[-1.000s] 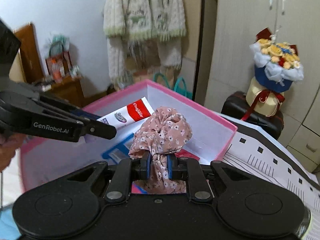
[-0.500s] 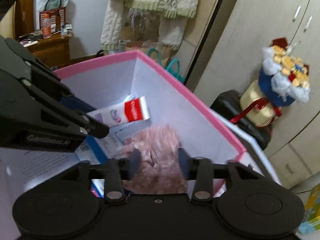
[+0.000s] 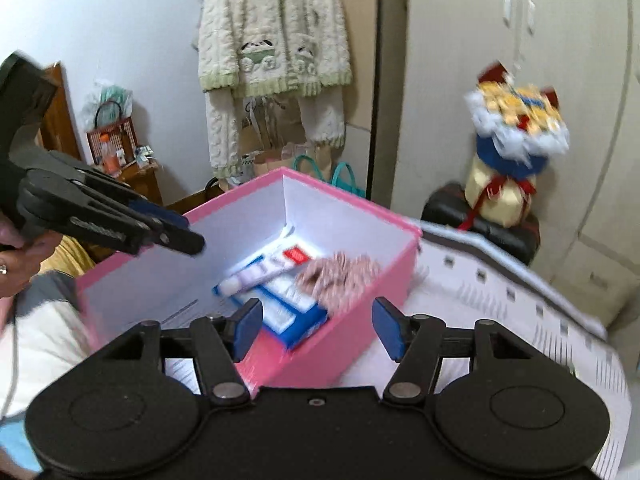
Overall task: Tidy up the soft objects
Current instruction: 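Open both grippers to drop the toothpaste and scrunchie into the box, then reach the left gripper to the lilac plush and close on it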
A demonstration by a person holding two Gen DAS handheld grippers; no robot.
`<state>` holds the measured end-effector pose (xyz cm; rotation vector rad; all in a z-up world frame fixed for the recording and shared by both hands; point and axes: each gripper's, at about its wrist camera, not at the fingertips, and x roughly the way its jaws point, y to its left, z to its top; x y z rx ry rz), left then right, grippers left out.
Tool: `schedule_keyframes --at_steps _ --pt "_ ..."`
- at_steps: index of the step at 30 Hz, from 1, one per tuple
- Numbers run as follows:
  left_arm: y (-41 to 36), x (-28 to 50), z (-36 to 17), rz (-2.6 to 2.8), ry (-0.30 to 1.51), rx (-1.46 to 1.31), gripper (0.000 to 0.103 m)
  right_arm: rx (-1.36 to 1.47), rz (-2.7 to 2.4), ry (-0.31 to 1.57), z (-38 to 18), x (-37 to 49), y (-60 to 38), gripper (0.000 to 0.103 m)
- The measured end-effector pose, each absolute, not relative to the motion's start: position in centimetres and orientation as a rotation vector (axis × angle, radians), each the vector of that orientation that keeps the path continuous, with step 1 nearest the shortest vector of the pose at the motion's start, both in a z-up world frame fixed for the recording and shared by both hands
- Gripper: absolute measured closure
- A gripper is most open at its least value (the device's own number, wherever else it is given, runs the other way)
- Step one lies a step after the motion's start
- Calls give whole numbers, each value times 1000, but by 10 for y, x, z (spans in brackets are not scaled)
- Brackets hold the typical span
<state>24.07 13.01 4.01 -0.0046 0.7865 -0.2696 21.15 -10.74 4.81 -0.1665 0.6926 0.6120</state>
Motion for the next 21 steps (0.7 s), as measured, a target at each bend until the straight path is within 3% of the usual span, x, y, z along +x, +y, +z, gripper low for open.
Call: schedule_keyframes --at_steps 10,13,21 --pt "97 164 64 -445 785 21 52 -123 578 720 59 134 -159 28" --pt "78 145 61 -513 809 51 48 -135 562 704 57 108 -175 18" --pt "21 105 50 -617 836 181 36 -136 522 697 41 59 -214 17"
